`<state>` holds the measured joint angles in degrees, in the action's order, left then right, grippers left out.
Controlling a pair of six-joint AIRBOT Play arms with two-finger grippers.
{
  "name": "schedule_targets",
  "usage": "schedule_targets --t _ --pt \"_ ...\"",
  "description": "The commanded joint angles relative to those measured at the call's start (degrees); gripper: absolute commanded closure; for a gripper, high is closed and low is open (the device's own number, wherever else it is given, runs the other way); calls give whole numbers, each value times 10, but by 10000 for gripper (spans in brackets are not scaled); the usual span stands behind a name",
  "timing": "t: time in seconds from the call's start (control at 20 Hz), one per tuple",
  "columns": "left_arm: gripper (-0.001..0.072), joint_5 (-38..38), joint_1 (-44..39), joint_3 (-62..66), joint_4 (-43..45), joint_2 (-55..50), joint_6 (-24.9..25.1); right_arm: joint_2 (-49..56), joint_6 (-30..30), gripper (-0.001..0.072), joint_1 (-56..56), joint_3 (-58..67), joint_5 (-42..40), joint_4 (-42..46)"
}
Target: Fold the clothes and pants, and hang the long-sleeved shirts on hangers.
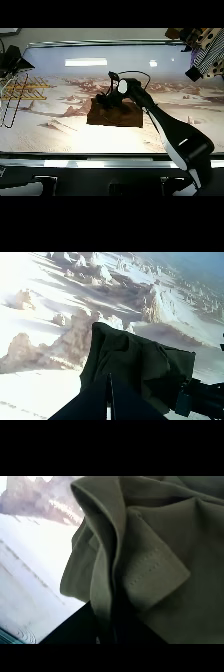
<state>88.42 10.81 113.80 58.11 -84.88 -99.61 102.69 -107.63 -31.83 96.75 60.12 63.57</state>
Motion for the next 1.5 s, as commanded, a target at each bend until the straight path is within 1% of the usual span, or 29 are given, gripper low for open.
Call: schedule_targets --t 0.0,0.15,0.2,0.25,0.35,0.4,0.5,0.6,0.7,0.75,0.8,0.85,0.95,1.0,1.05,1.15,1.3,1.4,1.45 --pt "687 2 1 0 0 1 2 25 -5 682 -3 0 -29 -21" --pt "687 2 1 0 0 1 2 33 -4 675 -3 0 -32 -47" --pt "687 1 1 0 0 1 2 33 -4 625 -3 0 -28 -54" --pt "687 1 1 0 0 1 2 33 2 533 -3 0 -24 -66" --pt "687 1 1 0 0 1 2 33 27 422 -3 0 -11 -110" --pt "687 1 1 0 0 1 2 32 37 391 -3 0 -4 -137" --pt "687 1 1 0 0 1 2 23 50 386 -2 0 11 -169" --pt "687 1 1 0 0 1 2 0 50 385 3 0 26 -155" --pt "687 1 1 0 0 1 1 -33 51 330 24 1 44 -113" --pt "687 1 1 0 0 1 1 -51 57 320 47 1 61 -91" --pt "687 1 1 0 0 1 2 -69 64 262 77 0 85 -68" --pt "687 1 1 0 0 1 2 -84 77 229 112 0 112 -48" --pt "687 2 2 0 0 1 2 -102 119 227 191 0 175 -25" --pt "686 2 3 0 0 1 2 -103 143 214 232 -1 202 -25" --pt "686 2 3 0 0 1 5 -103 164 173 270 -10 213 -31" --pt "686 2 5 0 0 1 8 -103 206 161 332 -46 208 -49" --pt "686 2 6 0 0 1 9 -103 273 161 399 -127 174 -89" --pt "686 2 5 0 0 1 36 -103 332 161 429 -195 150 -138" --pt "686 2 5 0 0 1 38 -103 356 161 436 -229 133 -160"
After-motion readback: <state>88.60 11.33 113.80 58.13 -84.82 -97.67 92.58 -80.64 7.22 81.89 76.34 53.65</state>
